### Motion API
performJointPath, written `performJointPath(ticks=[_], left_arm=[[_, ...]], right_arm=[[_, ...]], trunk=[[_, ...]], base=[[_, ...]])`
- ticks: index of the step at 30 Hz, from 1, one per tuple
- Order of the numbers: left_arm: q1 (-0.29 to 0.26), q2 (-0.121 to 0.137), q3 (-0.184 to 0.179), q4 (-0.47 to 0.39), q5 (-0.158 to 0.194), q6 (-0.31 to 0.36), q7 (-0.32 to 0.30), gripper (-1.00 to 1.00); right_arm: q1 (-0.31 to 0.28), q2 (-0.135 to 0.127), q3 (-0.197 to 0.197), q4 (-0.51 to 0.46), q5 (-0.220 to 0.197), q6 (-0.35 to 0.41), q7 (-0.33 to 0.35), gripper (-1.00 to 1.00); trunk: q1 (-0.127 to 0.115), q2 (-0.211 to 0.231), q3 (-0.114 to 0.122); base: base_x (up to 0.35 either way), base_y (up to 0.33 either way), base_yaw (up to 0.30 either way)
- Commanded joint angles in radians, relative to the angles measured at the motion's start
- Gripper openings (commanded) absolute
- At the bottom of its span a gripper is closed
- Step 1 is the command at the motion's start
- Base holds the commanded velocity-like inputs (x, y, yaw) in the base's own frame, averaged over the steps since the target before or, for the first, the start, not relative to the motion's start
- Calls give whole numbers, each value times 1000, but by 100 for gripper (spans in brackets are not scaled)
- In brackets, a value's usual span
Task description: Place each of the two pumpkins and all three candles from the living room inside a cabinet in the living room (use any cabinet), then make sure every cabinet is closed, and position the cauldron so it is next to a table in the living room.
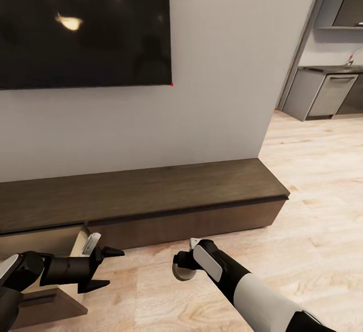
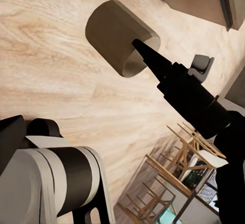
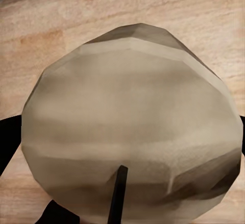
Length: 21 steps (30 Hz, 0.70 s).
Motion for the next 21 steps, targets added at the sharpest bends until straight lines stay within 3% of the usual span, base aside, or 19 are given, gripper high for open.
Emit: performJointPath(ticks=[1,16,21], left_arm=[[-1,1,0,0,10,0,10,100],[-1,0,0,-2,10,0,10,100],[-1,3,4,-2,10,0,10,100]], right_arm=[[-1,-1,5,-1,-11,0,-10,-100],[-1,-1,5,-1,-11,-1,-9,-100],[-1,-2,5,-3,-7,-3,-8,-100]], trunk=[[-4,7,1],[-62,112,23],[-62,112,19]], base=[[0,0,0],[0,0,0],[0,0,0]])
